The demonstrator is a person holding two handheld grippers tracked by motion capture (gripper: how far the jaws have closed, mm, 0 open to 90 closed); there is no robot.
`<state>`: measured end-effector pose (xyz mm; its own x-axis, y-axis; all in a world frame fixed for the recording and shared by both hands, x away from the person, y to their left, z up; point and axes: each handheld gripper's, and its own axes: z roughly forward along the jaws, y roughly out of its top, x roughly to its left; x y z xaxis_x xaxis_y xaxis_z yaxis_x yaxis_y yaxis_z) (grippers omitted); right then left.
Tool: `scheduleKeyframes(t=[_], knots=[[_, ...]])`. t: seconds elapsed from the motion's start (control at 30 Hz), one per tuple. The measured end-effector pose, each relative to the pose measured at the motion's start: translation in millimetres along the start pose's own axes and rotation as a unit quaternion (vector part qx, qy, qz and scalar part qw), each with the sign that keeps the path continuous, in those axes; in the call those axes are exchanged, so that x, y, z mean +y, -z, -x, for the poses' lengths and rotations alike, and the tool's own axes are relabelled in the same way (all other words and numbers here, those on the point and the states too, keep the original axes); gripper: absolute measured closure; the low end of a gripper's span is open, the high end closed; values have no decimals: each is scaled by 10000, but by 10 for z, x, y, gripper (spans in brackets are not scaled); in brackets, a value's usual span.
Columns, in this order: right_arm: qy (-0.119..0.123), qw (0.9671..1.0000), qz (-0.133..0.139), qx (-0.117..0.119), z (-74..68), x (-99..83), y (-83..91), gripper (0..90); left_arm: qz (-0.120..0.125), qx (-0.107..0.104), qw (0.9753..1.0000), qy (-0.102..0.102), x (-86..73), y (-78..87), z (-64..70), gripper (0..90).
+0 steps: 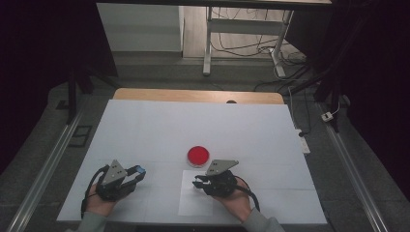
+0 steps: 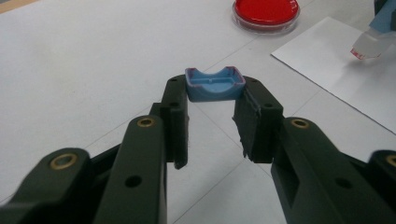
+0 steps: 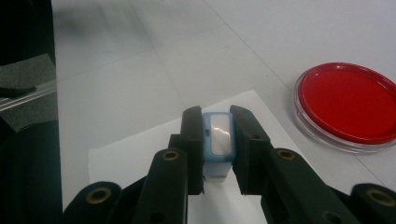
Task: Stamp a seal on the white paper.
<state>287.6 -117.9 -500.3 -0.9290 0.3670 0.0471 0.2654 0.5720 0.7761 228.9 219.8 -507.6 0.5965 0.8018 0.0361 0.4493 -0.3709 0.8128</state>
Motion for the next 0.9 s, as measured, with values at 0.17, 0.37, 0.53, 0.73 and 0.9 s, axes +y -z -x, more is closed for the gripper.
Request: scheduleKeyframes(t=[0.17, 0.37, 0.53, 0.73, 0.9], knots=[[66, 10000, -46, -56, -1, 0, -10, 753, -3, -3, 10000, 0, 0, -2, 2, 660], [65, 9999, -57, -75, 1, -3, -21, 753, -7, -4, 10000, -6, 0, -2, 2, 660], [117, 9998, -92, -109, -10, -1, -32, 753, -8, -5, 10000, -4, 0, -2, 1, 660], [130, 9998, -125, -98, -10, -2, -47, 753, -12, -8, 10000, -7, -1, -4, 1, 660], [153, 9997, -176, -98, -9, -8, -76, 753, -9, -4, 10000, -4, 0, -2, 1, 660]])
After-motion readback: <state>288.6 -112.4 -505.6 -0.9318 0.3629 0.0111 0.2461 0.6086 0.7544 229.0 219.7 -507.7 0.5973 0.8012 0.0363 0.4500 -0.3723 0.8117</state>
